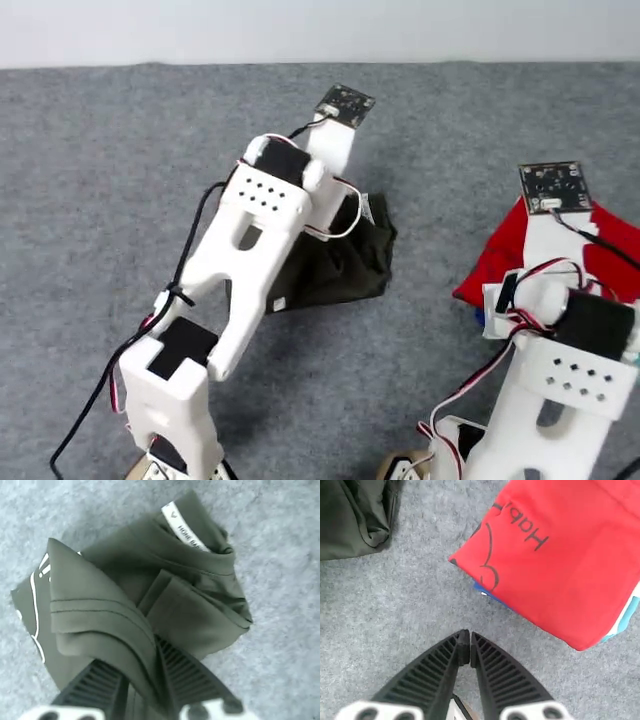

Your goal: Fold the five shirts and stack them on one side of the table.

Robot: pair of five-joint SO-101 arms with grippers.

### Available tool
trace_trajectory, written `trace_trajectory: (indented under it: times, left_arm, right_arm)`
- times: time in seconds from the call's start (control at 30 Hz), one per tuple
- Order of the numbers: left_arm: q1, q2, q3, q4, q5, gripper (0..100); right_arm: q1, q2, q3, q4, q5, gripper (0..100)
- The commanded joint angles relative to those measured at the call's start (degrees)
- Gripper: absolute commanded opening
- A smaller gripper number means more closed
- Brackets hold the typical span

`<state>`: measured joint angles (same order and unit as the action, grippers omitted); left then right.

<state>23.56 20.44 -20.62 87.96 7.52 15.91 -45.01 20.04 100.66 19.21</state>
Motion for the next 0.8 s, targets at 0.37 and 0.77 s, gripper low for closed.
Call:
trace_trajectory:
  times: [0.37,0.77]
  left_arm:
    - [4.31,23.56,-36.7,8.79,0.18,0]
    - [6.95,35.69,-51.74,12.57,-1.85,12]
  right_arm:
    - [0.48,-1.71,-0.35,1.63,-0.18,0.9]
    - [0.48,-1.71,-0.35,1.63,-0.18,0.9]
